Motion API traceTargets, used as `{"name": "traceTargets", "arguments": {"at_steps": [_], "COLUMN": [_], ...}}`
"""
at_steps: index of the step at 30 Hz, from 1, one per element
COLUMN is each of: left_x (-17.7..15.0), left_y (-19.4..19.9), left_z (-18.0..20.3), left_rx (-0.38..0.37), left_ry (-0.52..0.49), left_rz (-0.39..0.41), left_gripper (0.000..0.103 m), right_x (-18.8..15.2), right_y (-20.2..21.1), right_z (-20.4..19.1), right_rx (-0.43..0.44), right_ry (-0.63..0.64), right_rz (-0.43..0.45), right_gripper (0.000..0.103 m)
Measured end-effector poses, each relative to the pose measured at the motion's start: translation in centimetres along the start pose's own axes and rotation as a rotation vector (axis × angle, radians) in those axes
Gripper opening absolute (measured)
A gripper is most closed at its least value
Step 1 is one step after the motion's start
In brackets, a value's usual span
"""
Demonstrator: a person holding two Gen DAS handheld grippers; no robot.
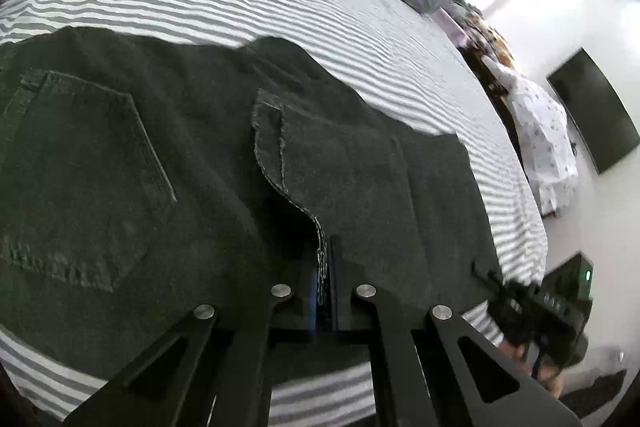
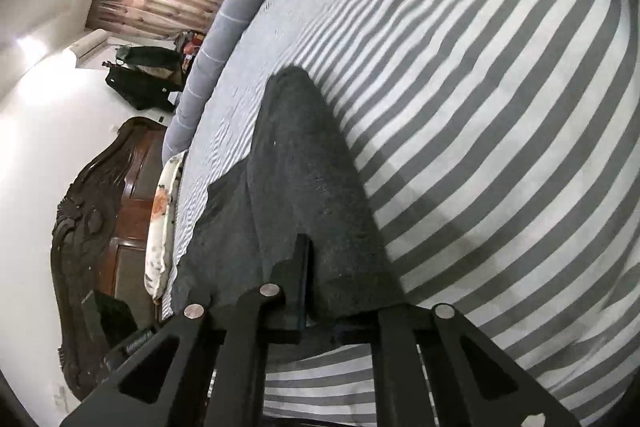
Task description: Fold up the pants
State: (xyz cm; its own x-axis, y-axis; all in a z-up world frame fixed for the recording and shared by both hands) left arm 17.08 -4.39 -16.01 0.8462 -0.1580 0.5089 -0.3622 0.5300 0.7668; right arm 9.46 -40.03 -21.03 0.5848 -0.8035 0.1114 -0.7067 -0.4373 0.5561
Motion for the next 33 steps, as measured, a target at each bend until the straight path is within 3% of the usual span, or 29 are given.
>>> {"name": "traceTargets", "arguments": {"at_steps": [5,11,14,17,22,28,33], "left_x": [-2.1,-2.2,-2.1,-2.1,-1.4,1.0,2.8], "left_y": [-1.3,-1.1,-0.7,0.0,2.9,2.8,-0.2], "left_z": [0.0,0.0,0.2,0.1,0.2,2.3,2.6], "left_rx": [0.024,0.030,0.055,0.053,0.104,0.088,0.119], "left_ry": [-0.031,-0.061,-0.093,-0.109,-0.182,-0.239,-0.239], "left_rz": [-0.021,-0.013,-0.005,-0.010,0.051,0.109,0.096], "left_gripper": [0.004,0.005,0.009,0.009,0.010,0.016,0.017], "right_x": [0.4,0.1,-0.5,-1.1,-3.0,-2.2,1.5], "right_y": [0.5,-0.1,-0.1,0.4,2.6,2.5,-2.5], "right_z": [1.4,1.4,1.0,-0.1,-2.3,-8.0,-10.9], "right_rx": [-0.023,-0.091,-0.129,-0.193,-0.261,-0.330,-0.377], "right_ry": [-0.034,-0.012,0.011,0.080,0.233,0.526,0.579], "right_rz": [0.014,0.012,-0.013,-0.048,-0.131,-0.017,0.021], "right_gripper": [0.005,0.004,0.011,0.019,0.020,0.020,0.019]}}
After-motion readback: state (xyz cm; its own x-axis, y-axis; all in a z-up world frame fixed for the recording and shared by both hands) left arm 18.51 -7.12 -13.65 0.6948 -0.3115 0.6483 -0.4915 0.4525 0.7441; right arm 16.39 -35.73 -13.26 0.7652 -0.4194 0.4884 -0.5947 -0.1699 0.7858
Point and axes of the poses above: each gripper's, at about its wrist camera, not at the fingertips, and y roughly against the way its jaws point, z to its right, x to its top, the point moved 5 cm from there along -y, roughly the way its jaws point, and after that the axes turned 12 degrees about -y, right-handed, at the moved point
